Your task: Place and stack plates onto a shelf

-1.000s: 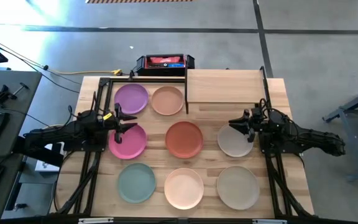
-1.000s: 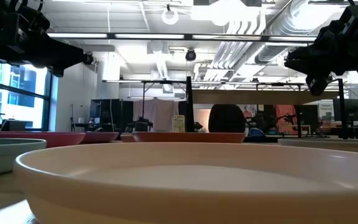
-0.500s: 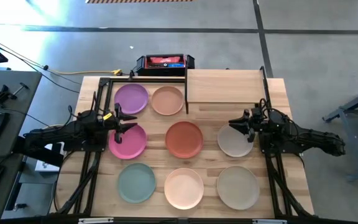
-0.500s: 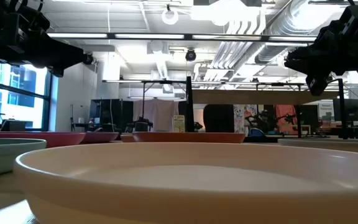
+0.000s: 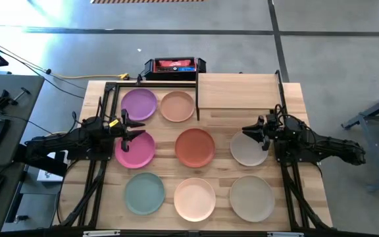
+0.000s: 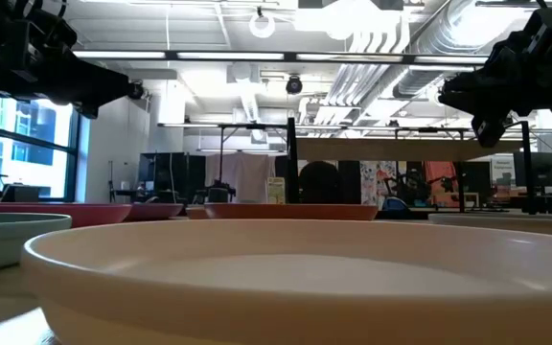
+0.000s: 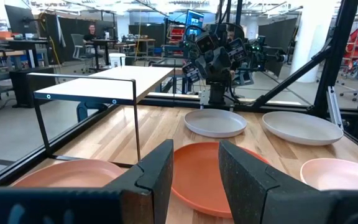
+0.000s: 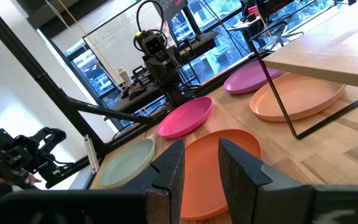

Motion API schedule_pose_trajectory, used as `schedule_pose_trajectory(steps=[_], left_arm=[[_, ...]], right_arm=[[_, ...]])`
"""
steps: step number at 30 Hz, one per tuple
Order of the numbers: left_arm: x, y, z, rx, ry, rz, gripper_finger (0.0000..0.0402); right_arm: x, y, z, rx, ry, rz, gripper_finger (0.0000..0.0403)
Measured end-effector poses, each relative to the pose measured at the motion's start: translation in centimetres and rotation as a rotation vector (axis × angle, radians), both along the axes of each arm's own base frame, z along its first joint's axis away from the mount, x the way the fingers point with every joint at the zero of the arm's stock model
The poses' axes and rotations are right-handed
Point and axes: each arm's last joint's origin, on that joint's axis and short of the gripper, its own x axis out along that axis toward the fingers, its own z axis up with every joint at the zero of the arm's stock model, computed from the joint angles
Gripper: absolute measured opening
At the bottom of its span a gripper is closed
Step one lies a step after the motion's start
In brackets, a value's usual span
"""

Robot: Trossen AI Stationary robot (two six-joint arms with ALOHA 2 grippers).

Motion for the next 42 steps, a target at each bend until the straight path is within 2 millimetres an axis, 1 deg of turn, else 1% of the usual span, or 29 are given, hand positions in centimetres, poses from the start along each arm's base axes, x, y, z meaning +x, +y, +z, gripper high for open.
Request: schedule_pose_trajectory(steps=[4,11,15,19,21,26,30,36,39,42], left_arm=[[0.0,0.0,0.0,-0.017,-0.004,0.0,0.0115],[0.0,0.0,0.4,-0.157,-0.066,0.003,0.0115],[-0.1,0.2,0.9,-0.206,-0.129,0.056,0.0115],[-0.3,0.5,1.7,-0.267,-0.251,0.162,0.0115],[-0.5,0.7,2.2,-0.261,-0.312,0.216,0.0115],[-0.9,0.8,3.2,-0.148,-0.396,0.312,0.0115],[-1.4,0.9,4.0,-0.175,-0.507,0.337,0.0115],[-2.1,0.8,5.2,-0.2,-0.654,0.347,0.0115],[-2.4,0.8,5.6,-0.197,-0.71,0.355,0.0115],[-2.5,0.8,5.6,-0.199,-0.718,0.361,0.0115]], right_arm=[[0.0,0.0,0.0,0.0,0.0,0.0,0.0078],[0.0,0.0,0.0,0.0,0.0,0.0,0.0078],[0.0,0.0,0.0,0.0,0.0,0.0,0.0078],[0.0,0.0,0.0,-0.015,0.001,-0.002,0.0078],[0.0,0.0,0.0,-0.033,0.002,-0.002,0.0078],[0.0,0.0,0.0,-0.033,0.002,-0.002,0.0078],[0.0,0.0,0.0,-0.012,0.001,-0.002,0.0078],[0.0,0.0,0.0,0.152,-0.011,0.009,0.0078],[0.0,0.0,0.0,0.151,-0.011,0.009,0.0078],[0.0,0.0,0.0,0.15,-0.012,0.005,0.0078]])
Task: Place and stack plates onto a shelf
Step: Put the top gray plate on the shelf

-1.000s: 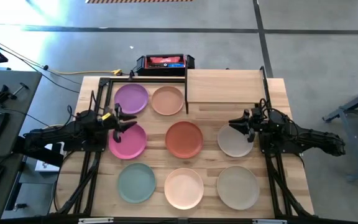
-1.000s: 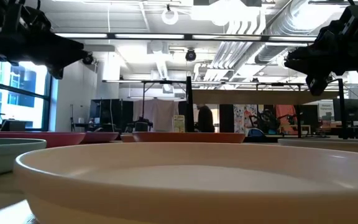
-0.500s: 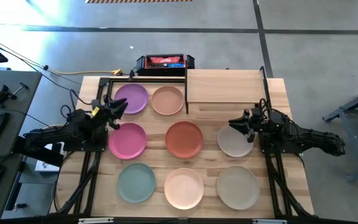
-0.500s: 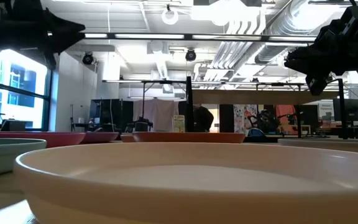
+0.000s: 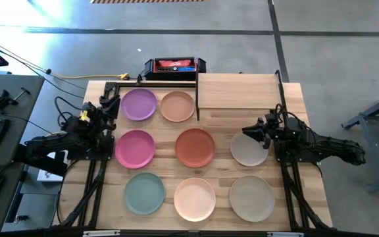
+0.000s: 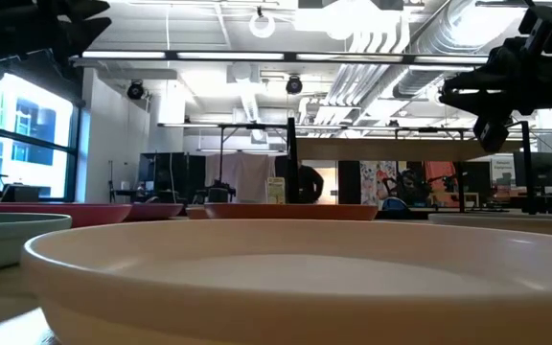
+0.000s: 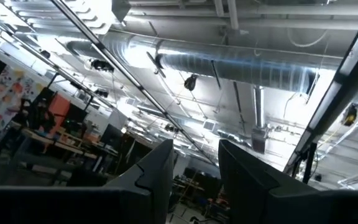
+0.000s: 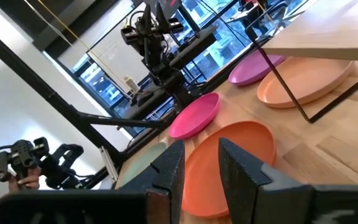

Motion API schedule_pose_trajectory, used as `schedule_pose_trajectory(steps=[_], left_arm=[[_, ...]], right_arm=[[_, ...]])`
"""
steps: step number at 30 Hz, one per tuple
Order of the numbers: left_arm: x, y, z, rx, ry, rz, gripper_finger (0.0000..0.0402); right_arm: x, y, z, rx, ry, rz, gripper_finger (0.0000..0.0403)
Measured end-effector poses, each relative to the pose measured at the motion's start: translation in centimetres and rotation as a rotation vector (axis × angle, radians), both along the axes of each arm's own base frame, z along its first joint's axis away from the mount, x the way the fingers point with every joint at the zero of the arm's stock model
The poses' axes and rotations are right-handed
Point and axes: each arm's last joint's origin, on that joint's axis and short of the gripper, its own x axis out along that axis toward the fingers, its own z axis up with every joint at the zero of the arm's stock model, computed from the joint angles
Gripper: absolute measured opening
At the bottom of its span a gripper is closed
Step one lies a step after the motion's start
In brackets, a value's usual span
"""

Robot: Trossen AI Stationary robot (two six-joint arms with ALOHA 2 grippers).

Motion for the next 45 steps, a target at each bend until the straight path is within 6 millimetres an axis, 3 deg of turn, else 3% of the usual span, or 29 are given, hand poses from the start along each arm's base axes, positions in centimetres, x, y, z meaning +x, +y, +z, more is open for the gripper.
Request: schedule_pose_trajectory(steps=[22,38,45], left_arm=[[0.0,0.0,0.1,-0.022,-0.019,-0.023,0.0115],[-2.2,-0.7,6.1,0.142,-0.093,-0.004,0.0115],[-2.1,-0.7,9.0,0.179,-0.08,-0.001,0.0115]], right_arm=[[0.0,-0.2,0.3,-0.034,-0.029,-0.055,0.0078],[-1.5,0.2,5.2,-0.297,-0.536,-0.087,0.0078],[-2.3,0.4,8.3,-0.374,-0.497,-0.102,0.0078]])
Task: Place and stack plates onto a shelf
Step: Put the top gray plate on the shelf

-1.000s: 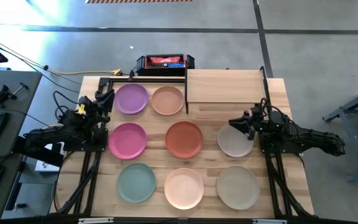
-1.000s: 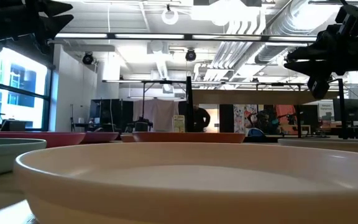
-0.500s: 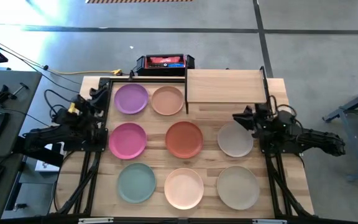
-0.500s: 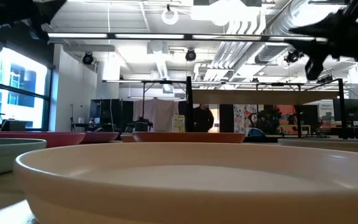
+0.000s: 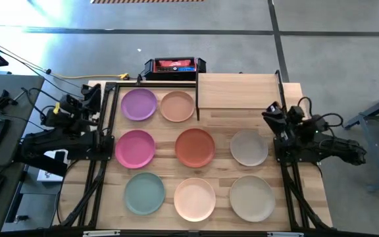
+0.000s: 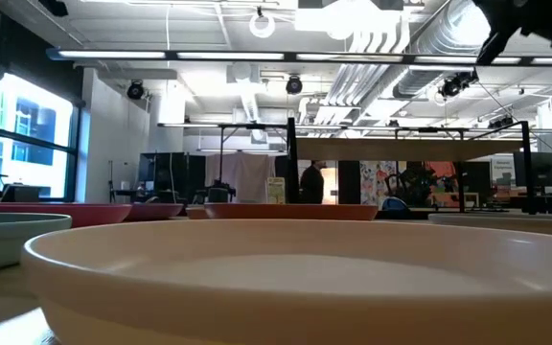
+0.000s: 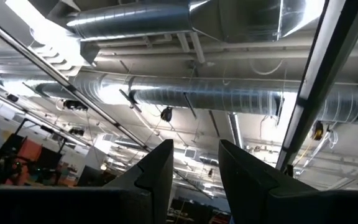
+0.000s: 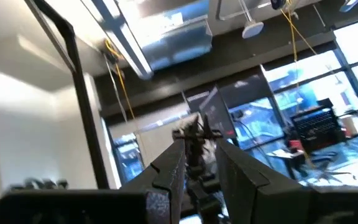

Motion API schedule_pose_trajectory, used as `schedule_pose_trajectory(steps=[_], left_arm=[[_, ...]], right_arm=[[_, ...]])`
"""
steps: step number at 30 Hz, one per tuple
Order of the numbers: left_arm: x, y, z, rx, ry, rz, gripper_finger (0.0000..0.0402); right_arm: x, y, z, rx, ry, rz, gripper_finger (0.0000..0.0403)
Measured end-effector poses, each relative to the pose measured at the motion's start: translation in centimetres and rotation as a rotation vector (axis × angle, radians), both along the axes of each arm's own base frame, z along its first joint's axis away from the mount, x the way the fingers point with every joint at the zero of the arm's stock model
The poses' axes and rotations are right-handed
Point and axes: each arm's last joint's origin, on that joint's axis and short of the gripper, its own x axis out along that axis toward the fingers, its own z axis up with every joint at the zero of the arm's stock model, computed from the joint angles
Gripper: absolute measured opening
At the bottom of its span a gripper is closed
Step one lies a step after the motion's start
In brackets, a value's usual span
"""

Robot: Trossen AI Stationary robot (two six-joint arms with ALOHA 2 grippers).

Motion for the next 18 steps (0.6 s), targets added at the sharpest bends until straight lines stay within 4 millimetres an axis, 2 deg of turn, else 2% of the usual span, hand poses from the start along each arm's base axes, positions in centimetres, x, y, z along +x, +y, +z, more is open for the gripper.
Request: schedule_pose_trajectory(steps=[5,9,18], left_arm=[[0.6,0.1,1.9,0.03,0.051,0.031,0.0115],[1.2,0.2,3.1,0.066,0.097,0.046,0.0115],[2.7,0.4,4.3,0.041,0.254,0.041,0.0115]], right_arm=[[-0.7,0.2,3.3,-0.051,0.154,-0.042,0.0078],[-0.7,0.1,5.5,-0.015,0.308,-0.055,0.0078],[1.8,-0.5,8.9,0.101,0.569,-0.03,0.0078]])
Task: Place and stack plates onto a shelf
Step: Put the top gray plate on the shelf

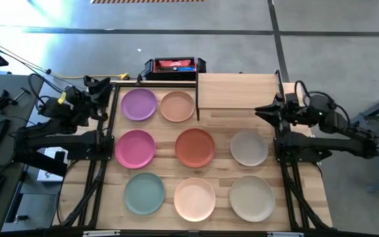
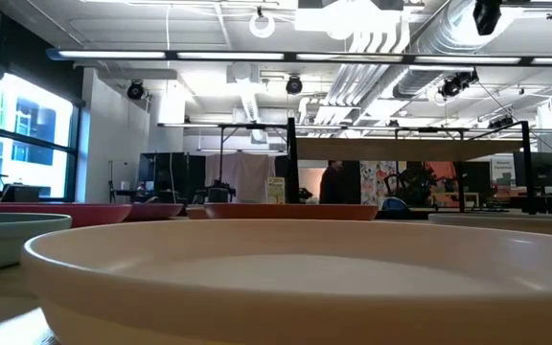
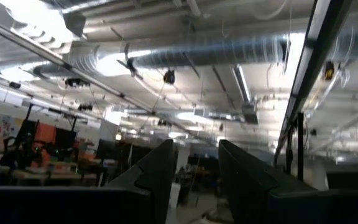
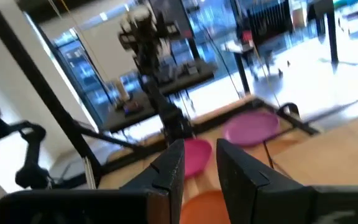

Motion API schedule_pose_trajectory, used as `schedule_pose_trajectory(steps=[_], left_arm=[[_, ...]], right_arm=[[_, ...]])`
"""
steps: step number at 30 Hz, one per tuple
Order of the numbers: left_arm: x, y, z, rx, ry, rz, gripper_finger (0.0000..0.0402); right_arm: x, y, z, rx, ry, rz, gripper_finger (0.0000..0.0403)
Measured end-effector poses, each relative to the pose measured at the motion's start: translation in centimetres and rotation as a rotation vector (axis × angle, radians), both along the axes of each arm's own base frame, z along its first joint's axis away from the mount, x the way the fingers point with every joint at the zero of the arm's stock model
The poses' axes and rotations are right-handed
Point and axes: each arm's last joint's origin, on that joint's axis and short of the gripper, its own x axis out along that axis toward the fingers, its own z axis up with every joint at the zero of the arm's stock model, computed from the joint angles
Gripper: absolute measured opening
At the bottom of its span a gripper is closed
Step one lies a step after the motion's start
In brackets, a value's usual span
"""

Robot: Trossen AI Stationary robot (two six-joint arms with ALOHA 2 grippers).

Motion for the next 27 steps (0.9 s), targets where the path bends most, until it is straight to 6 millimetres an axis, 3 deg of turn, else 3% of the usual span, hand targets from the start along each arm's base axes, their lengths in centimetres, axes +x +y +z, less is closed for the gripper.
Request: schedule_pose_trajectory(steps=[10,18,27], left_arm=[[1.1,0.2,-2.6,-0.241,0.336,-0.073,0.0115],[1.3,0.1,-5.0,-0.445,0.505,-0.155,0.0115],[1.4,-0.1,-5.2,-0.428,0.544,-0.222,0.0115]], right_arm=[[4.0,-0.8,0.3,0.283,0.254,0.014,0.0078],[6.8,-1.2,-2.4,0.607,0.483,0.008,0.0078],[9.1,-1.4,-5.3,0.82,0.717,-0.012,0.0078]])
